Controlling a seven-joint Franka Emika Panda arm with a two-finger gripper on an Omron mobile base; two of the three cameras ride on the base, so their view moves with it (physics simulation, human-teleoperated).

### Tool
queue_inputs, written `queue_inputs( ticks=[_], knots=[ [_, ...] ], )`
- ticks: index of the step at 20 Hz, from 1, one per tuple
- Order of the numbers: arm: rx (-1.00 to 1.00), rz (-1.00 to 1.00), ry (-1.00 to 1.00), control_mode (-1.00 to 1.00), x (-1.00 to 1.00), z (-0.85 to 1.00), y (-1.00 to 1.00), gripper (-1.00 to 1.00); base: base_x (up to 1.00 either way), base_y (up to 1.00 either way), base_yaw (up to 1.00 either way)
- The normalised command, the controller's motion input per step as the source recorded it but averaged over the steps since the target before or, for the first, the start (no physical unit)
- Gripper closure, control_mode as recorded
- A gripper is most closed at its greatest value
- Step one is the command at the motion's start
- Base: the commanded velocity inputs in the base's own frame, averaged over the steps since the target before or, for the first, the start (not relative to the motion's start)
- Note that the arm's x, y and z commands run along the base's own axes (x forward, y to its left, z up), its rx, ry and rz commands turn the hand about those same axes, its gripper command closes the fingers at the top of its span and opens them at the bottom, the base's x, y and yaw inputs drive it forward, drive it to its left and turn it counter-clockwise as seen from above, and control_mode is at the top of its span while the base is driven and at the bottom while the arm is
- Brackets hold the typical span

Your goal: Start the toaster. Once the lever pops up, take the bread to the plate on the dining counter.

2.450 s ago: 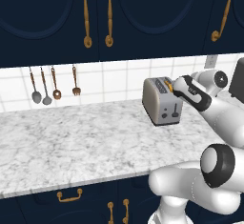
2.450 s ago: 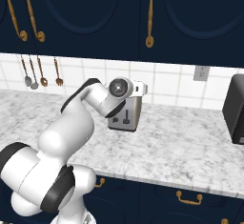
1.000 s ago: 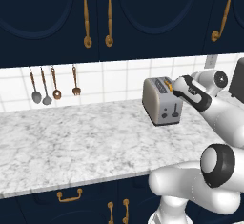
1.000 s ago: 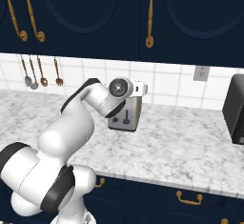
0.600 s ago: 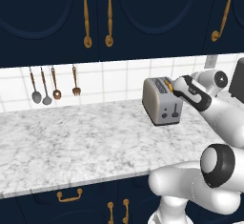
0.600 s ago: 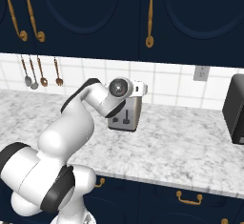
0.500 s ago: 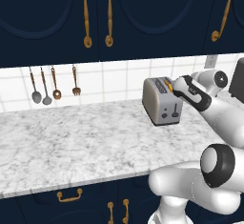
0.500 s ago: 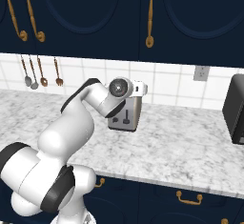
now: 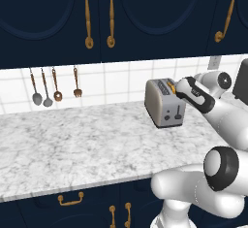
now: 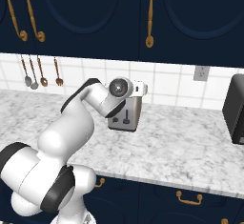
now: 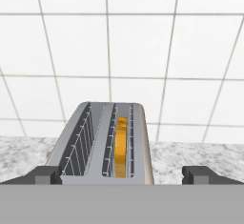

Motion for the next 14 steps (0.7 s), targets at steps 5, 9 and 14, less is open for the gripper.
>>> queue_inputs(
  ticks=[5, 9, 14],
  knots=[
    [0.00, 0.00, 0.00, -1.00, 0.00, 0.00, 0.00, -1.00, 0.00, 0.00, 0.00],
    [0.00, 0.00, 0.00, -1.00, 0.00, 0.00, 0.00, -1.00, 0.00, 0.00, 0.00],
    [0.00, 0.00, 0.00, -1.00, 0.00, 0.00, 0.00, -1.00, 0.00, 0.00, 0.00]
  ],
)
